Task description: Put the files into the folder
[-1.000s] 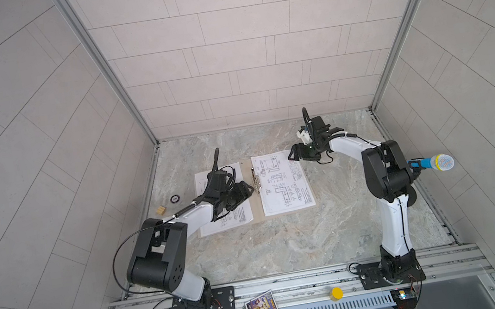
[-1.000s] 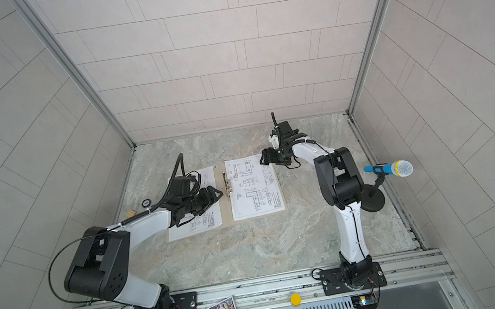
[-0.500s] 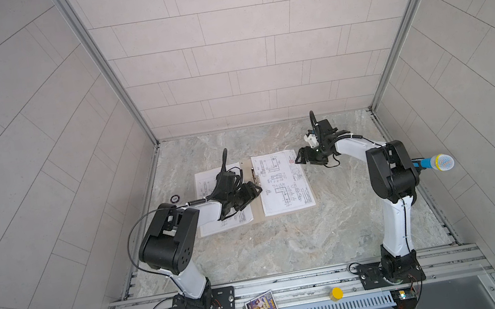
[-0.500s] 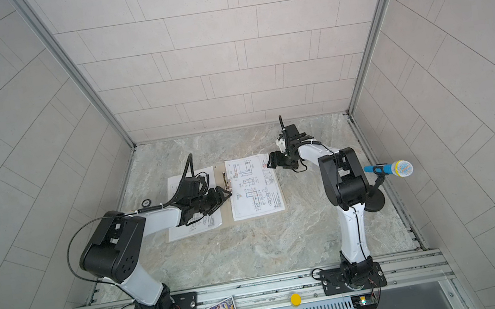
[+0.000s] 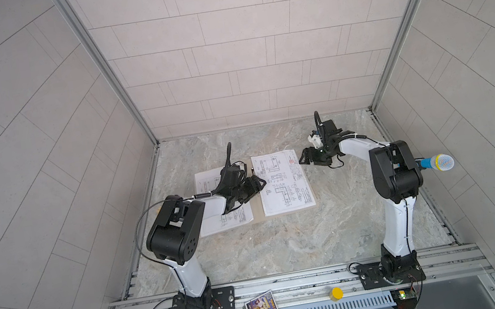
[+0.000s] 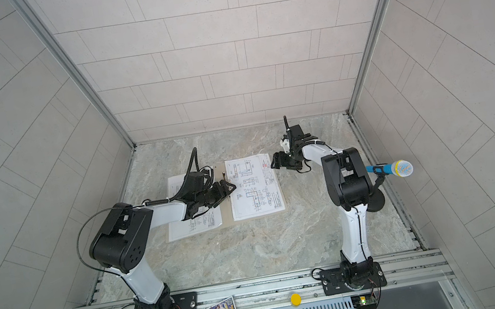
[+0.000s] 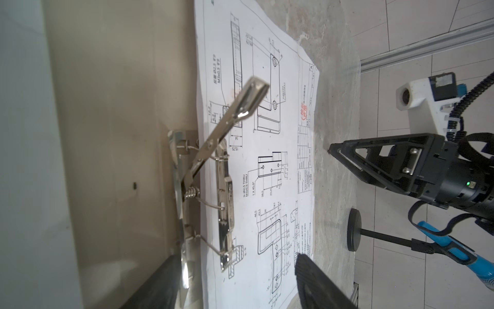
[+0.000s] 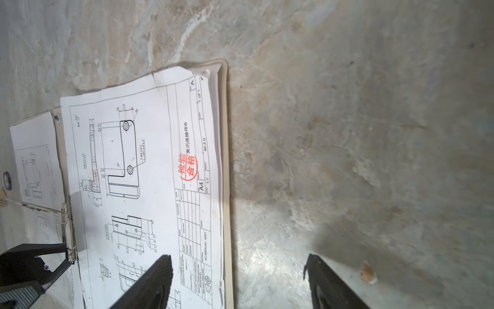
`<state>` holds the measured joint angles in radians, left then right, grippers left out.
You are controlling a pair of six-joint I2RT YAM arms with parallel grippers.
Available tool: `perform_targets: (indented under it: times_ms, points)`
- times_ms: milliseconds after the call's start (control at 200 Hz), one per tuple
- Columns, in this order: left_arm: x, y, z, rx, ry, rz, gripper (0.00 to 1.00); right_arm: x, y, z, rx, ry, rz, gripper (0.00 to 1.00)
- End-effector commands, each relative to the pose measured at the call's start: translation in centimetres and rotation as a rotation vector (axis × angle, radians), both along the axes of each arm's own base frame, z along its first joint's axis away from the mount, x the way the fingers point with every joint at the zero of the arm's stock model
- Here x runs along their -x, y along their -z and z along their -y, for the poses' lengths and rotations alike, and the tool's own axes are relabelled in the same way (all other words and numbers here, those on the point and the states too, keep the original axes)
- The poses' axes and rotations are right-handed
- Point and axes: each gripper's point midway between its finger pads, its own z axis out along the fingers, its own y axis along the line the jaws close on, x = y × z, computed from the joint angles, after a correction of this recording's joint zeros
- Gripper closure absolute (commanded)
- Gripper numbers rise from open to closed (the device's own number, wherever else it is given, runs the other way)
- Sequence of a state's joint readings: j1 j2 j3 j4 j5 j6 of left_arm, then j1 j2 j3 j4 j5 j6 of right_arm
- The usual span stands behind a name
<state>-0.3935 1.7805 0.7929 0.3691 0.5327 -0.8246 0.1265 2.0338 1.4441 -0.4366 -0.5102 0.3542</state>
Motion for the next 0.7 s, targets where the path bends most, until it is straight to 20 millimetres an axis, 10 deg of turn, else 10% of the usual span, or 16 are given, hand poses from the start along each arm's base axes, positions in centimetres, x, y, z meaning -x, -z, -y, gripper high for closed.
perform_targets:
  times_ms: [0,695]
  points:
    - [-0.7,-1.0,1.0,0.024,0.008,0.04,0.26,0.3,-1.6,0.2,-0.002,-0.015,0.031,0.2]
    - [0.1,-2.2,5.3,0.061,0.088,0.064,0.26,0.2,-3.1,2.3,-0.01,0.034,0.068,0.2]
